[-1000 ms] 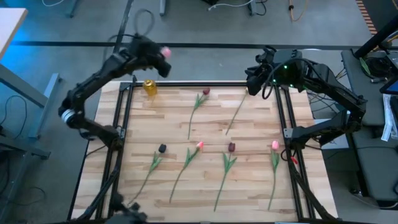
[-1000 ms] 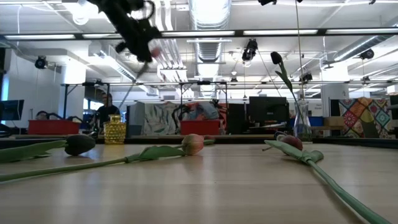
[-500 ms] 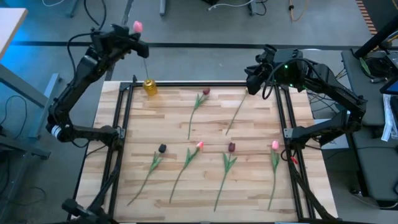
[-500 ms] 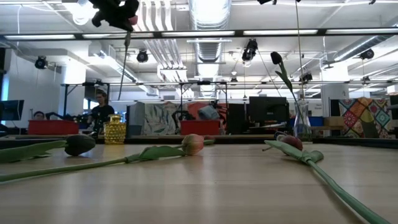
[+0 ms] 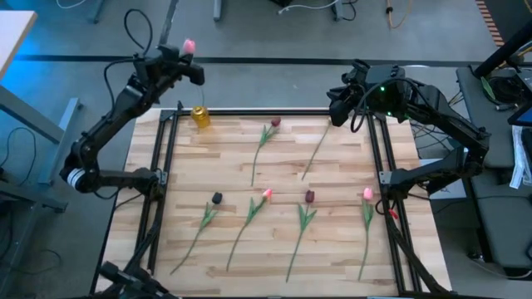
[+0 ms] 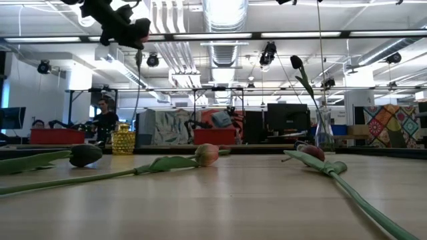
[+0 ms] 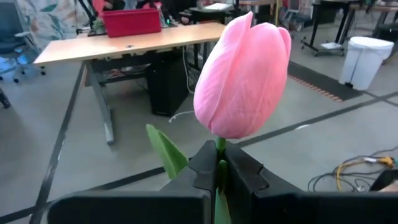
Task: Sort flowers into vase by color
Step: Insert the top left pink tulip into the yellow glass vase
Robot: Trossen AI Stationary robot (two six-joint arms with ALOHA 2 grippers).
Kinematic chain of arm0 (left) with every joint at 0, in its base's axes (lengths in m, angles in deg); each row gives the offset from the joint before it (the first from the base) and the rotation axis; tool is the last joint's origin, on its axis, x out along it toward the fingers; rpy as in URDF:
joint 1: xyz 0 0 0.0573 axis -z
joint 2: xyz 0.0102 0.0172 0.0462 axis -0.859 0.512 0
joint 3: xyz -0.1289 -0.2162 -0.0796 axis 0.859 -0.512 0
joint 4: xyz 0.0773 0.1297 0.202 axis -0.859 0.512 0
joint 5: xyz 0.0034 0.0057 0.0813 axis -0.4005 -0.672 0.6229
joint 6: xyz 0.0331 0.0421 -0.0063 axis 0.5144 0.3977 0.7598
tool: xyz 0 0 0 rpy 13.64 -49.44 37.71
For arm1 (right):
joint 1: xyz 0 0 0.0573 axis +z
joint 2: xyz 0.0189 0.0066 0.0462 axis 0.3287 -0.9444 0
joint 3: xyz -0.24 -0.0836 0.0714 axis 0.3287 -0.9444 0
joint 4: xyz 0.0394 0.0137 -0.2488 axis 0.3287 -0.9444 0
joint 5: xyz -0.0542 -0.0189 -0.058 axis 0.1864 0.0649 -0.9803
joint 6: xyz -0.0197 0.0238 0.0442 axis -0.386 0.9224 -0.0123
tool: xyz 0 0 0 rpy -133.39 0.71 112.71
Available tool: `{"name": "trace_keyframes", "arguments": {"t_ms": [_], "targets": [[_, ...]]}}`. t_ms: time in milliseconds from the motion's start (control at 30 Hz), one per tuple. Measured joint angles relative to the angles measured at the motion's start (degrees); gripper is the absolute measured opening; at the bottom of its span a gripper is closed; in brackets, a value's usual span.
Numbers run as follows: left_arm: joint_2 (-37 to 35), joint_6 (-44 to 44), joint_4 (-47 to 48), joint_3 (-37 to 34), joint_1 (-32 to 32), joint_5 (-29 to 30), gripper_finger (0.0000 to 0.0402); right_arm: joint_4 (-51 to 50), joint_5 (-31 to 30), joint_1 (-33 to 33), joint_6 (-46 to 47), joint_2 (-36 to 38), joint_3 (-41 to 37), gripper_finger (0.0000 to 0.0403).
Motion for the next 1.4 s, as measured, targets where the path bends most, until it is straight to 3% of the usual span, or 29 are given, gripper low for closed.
{"name": "trace_keyframes", "arguments": {"t_ms": [200,533,1400], "targets": [[-3.14,0.24,0.57,-3.76,-0.02,3.33,0.0,0.02,0.0,0.0,0.12,0.0,0.0,0.0059],[-7.22,-0.28,0.8,-3.19,-0.29,4.28,0.0,0.04,0.0,0.0,0.02,0.0,0.0,0.0059],[-7.86,-2.87,-1.51,-14.8,-0.31,4.02,0.0007,0.46,0.23,0.0,0.03,0.0,0.0,0.0059]]}}
